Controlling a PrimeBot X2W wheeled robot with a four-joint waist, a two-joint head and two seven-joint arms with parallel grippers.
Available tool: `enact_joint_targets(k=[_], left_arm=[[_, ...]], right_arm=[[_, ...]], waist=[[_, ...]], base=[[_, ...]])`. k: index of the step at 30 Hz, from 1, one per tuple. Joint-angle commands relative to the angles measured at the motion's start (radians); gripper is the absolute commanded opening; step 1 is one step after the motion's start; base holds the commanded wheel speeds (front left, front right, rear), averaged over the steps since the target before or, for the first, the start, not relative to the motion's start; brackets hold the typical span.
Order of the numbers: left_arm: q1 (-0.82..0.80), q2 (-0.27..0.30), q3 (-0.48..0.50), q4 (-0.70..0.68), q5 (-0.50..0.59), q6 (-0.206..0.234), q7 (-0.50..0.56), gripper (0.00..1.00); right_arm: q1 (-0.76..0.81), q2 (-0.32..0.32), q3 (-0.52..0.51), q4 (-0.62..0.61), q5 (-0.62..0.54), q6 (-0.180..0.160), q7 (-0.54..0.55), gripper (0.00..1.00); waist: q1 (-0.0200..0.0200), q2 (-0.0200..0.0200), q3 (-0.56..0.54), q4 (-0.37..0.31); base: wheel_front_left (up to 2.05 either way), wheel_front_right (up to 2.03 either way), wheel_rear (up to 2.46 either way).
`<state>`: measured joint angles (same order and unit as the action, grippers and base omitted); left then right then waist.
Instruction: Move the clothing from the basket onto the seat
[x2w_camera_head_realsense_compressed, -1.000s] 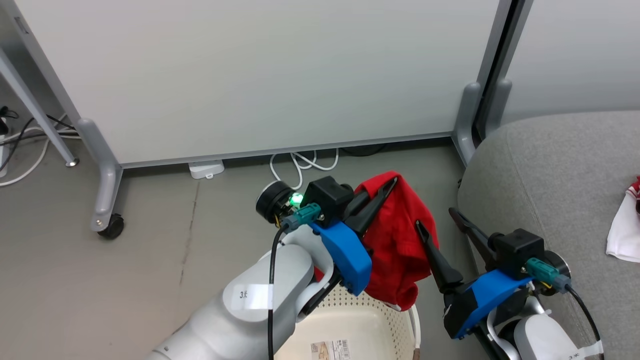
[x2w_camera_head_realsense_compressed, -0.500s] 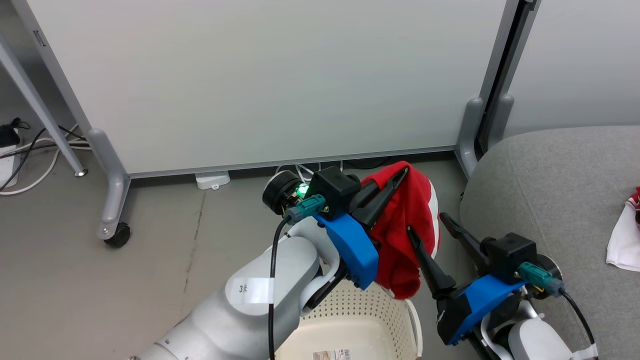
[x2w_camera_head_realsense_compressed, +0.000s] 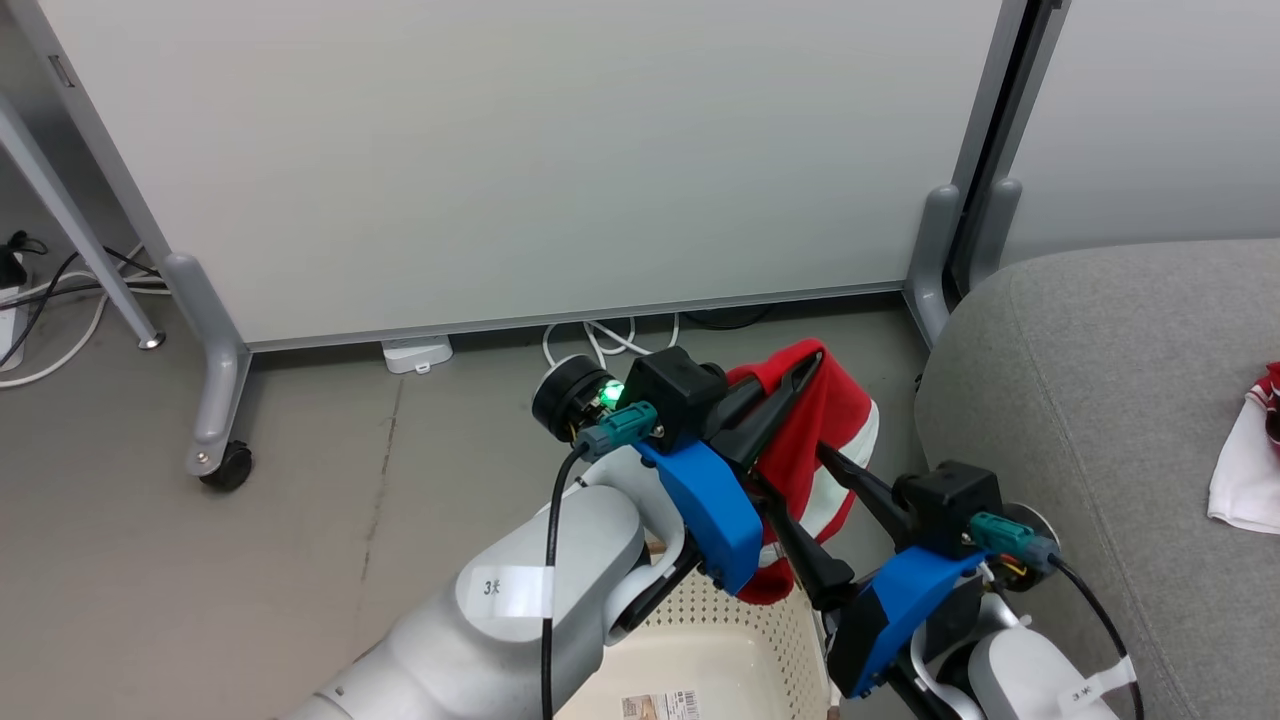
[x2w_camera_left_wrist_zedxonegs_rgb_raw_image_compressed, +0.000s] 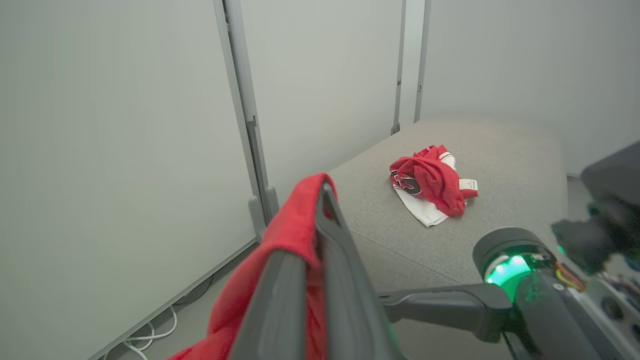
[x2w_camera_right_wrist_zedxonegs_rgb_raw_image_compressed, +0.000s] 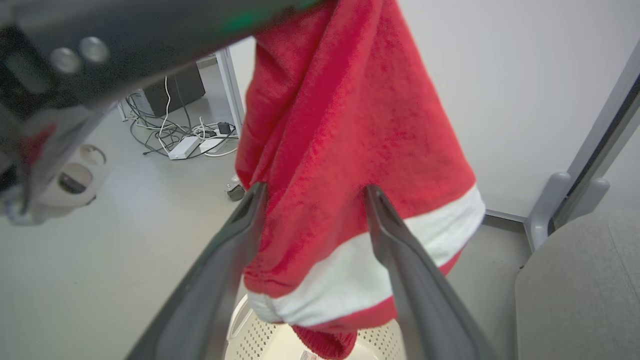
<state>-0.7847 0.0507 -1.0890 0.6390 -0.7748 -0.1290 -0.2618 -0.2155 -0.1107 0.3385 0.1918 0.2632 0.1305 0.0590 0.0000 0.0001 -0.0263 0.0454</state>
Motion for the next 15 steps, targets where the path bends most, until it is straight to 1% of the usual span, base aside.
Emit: enact_joint_targets(k=[1, 10, 11, 12, 13, 14, 15], left_arm=[[0.003, -0.001, -0.007, -0.009, -0.007, -0.002, -0.005, 0.00], [0.001, -0.001, -0.025, -0.017, -0.018, -0.002, -0.005, 0.00], [0.000, -0.001, -0.027, -0.017, -0.019, -0.002, -0.005, 0.00], [0.000, -0.001, -0.028, -0.017, -0.021, -0.002, -0.005, 0.00], [0.000, -0.001, -0.030, -0.017, -0.023, -0.002, -0.005, 0.00], [-0.001, -0.001, -0.032, -0.017, -0.024, -0.002, -0.005, 0.00], [-0.002, -0.001, -0.033, -0.017, -0.025, -0.002, -0.005, 0.00]], right_arm=[[-0.034, -0.003, 0.015, 0.023, 0.004, 0.000, 0.007, 1.00], [-0.121, 0.024, 0.040, 0.123, 0.008, 0.000, -0.003, 1.00], [-0.128, 0.027, 0.041, 0.135, 0.006, 0.000, -0.004, 0.96], [-0.133, 0.030, 0.040, 0.145, 0.004, 0.000, -0.005, 0.47], [-0.141, 0.033, 0.038, 0.154, 0.000, 0.000, -0.009, 0.17], [-0.149, 0.035, 0.035, 0.164, -0.004, 0.000, -0.011, 0.00], [-0.153, 0.036, 0.030, 0.173, -0.010, 0.000, -0.015, 0.00]], waist=[[0.0000, -0.0001, 0.003, 0.000], [0.0000, -0.0001, 0.008, -0.001], [0.0000, -0.0001, 0.007, 0.000], [0.0000, -0.0001, 0.007, 0.000], [0.0000, -0.0001, 0.007, 0.001], [0.0000, -0.0001, 0.007, 0.001], [0.0000, -0.0001, 0.007, 0.002]], base=[[0.00, 0.00, 0.00], [0.00, 0.00, 0.00], [0.00, 0.00, 0.00], [0.00, 0.00, 0.00], [0.00, 0.00, 0.00], [0.00, 0.00, 0.00], [0.00, 0.00, 0.00]])
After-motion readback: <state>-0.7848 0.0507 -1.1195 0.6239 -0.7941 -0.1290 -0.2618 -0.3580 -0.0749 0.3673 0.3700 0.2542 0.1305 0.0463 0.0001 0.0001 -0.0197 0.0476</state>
